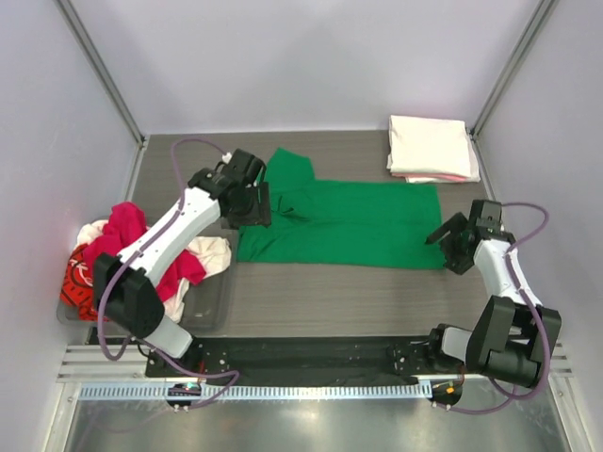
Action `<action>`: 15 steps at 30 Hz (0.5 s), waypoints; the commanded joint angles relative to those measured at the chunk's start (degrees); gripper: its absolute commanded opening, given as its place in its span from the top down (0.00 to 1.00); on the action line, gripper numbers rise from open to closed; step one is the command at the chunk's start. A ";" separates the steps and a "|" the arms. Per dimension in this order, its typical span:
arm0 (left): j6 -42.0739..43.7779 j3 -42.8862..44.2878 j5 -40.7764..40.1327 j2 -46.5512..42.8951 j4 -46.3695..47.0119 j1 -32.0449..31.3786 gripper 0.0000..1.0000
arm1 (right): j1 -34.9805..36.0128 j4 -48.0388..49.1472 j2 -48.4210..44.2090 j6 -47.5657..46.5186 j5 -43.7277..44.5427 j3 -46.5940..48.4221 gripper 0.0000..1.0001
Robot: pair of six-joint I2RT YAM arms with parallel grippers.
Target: Fold and stack the t-shirts
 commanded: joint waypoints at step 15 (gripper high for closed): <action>-7.37 -29.49 3.38 -16.61 11.86 -0.23 0.32 | -2.34 13.48 6.86 0.44 0.57 -8.96 0.40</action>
